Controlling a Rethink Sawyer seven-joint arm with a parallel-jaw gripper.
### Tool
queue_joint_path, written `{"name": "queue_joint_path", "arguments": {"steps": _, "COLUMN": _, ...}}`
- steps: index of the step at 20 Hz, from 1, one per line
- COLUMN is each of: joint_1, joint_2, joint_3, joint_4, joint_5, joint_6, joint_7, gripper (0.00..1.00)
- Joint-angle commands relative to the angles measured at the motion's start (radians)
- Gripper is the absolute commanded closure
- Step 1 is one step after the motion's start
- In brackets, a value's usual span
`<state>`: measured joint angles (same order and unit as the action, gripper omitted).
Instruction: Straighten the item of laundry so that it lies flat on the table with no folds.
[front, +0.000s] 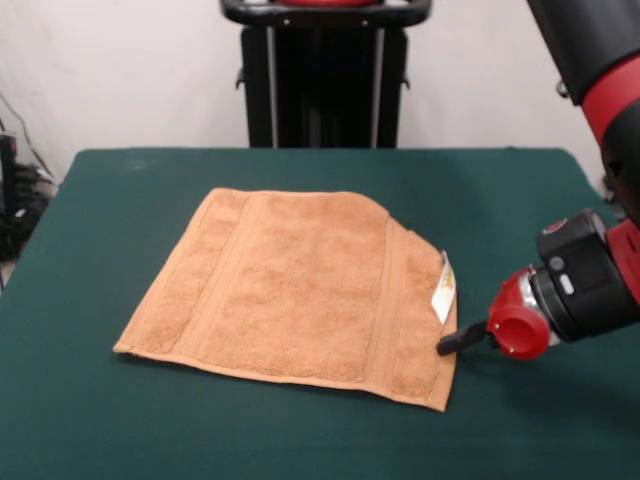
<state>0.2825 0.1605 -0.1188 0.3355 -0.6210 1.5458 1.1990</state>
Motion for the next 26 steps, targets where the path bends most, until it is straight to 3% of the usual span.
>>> {"name": "queue_joint_path", "arguments": {"steps": 1, "joint_1": 0.033, "joint_2": 0.022, "joint_3": 0.093, "joint_4": 0.026, "joint_5": 0.059, "joint_6": 0.035, "joint_7": 0.070, "gripper": 1.00}}
{"name": "queue_joint_path", "arguments": {"steps": 26, "joint_1": 0.043, "joint_2": 0.015, "joint_3": 0.120, "joint_4": 0.017, "joint_5": 0.102, "joint_6": -0.027, "joint_7": 0.058, "gripper": 1.00}}
